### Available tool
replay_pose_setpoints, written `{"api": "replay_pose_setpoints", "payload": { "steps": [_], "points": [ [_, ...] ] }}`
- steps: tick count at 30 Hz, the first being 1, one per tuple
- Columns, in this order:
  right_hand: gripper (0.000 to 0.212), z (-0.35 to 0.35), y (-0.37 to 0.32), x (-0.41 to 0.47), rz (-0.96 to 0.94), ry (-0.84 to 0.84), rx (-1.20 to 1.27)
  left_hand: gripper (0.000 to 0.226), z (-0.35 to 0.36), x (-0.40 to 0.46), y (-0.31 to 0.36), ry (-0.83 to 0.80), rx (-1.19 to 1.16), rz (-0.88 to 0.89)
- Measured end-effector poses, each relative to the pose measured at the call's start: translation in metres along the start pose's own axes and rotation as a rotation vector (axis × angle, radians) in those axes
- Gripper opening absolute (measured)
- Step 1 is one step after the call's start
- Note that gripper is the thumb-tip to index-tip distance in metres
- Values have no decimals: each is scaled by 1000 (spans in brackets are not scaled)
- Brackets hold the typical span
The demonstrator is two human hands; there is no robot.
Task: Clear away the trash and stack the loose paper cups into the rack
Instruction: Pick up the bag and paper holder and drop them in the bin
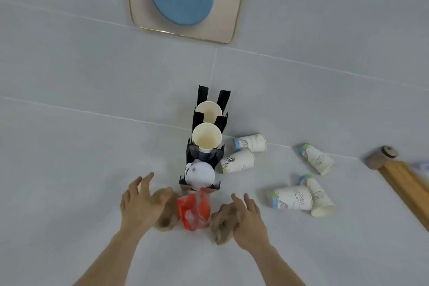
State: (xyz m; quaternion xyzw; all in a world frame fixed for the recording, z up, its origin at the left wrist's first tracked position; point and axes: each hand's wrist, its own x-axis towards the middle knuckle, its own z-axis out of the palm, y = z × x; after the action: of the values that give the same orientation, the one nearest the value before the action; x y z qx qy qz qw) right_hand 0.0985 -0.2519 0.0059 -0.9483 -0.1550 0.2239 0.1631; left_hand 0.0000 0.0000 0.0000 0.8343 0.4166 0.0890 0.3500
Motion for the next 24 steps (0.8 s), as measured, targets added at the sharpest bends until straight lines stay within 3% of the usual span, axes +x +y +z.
{"api": "replay_pose_setpoints", "payload": {
  "steps": [4, 7, 10, 13, 15, 17, 20, 24],
  "points": [
    [76, 13, -3, -4, 29, -1, -24, 110, 15, -2, -13, -174, 21, 41],
    [50, 19, -6, -7, 94, 75, -64, 88, 28, -2, -19, -324, 31, 101],
    [19, 24, -9, -13, 164, 141, -23, 56, 44, -6, -20, -347, 107, 151],
    [14, 30, -5, -17, 238, 215, 317, 29, 51, -1, -15, -285, 32, 116],
    [19, 26, -5, -16, 271, 200, 635, 23, 47, 3, -14, -246, -44, 111],
    [8, 18, -12, -15, 267, 133, 876, 20, 40, 7, -17, -197, -85, 98],
    [8, 14, -33, -13, 217, 41, 979, 9, 28, 18, -29, -168, -100, 71],
    [11, 28, -69, -2, 239, 0, 979, 12, 11, 28, -43, -194, -146, -16]
  ]
}}
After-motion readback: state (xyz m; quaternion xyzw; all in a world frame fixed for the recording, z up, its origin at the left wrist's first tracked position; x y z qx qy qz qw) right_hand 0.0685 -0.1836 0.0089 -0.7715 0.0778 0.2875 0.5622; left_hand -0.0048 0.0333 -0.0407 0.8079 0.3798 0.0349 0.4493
